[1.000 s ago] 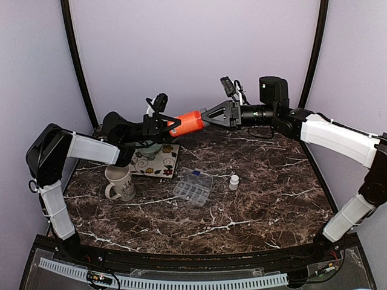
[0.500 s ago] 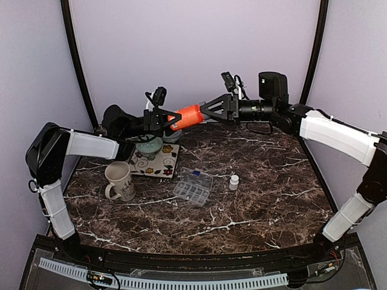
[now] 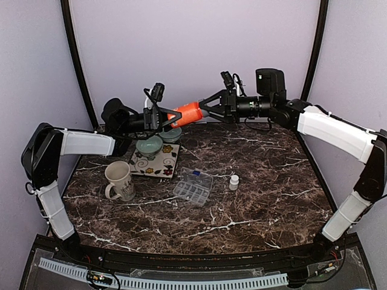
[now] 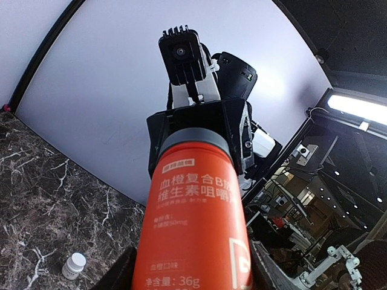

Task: Sort the pills into containers
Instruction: Screw the lid of the pill bottle onto the pill bottle.

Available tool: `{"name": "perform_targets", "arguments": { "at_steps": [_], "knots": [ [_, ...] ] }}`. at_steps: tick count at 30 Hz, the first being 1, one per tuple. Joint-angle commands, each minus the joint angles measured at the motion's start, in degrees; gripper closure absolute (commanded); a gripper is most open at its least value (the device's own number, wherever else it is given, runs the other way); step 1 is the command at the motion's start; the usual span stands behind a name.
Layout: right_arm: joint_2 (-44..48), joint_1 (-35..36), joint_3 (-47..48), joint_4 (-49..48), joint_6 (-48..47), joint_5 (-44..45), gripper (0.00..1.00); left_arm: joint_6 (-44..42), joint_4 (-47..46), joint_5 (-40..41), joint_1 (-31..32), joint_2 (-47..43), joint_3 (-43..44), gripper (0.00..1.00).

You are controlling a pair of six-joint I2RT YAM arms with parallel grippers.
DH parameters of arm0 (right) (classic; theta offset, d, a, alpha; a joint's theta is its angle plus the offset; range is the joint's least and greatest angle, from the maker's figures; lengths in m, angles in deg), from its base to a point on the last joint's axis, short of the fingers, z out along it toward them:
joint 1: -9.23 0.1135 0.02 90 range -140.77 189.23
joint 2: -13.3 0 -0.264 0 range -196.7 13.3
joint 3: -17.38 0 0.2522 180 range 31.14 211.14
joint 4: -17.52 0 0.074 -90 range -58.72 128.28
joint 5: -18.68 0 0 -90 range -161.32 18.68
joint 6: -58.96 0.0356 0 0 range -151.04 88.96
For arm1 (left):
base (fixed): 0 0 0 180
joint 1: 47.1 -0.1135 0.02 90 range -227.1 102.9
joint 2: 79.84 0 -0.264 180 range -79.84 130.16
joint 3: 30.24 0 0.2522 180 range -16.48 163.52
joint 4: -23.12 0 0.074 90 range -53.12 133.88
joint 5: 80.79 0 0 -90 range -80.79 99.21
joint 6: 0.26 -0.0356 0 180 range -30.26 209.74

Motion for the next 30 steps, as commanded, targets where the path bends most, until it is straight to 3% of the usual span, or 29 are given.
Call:
{"name": "perform_targets", "arguments": {
  "at_steps": [1, 10, 19, 30],
  "knots": [
    [-3.46, 2.76, 1.19, 2.0, 2.88, -1.51, 0.71, -6.88, 4.38, 0.74, 2.87, -4.75, 3.71, 0.97],
    [-4.0, 2.61, 1.37, 1.29, 7.96, -2.49, 0.72, -15.55, 11.73, 3.46, 2.97, -8.0, 4.87, 0.97],
    [-5.27, 2.37, 2.13, 1.45, 12.42, -3.53, 0.76, -32.86, 26.88, 10.05, 4.76, -13.84, 6.27, 0.97],
    [-6.49, 1.79, -0.22, -5.61, 20.63, -6.8, 0.78, -34.84, 24.16, 11.79, 5.34, -13.87, 6.87, 0.95]
  ]
}}
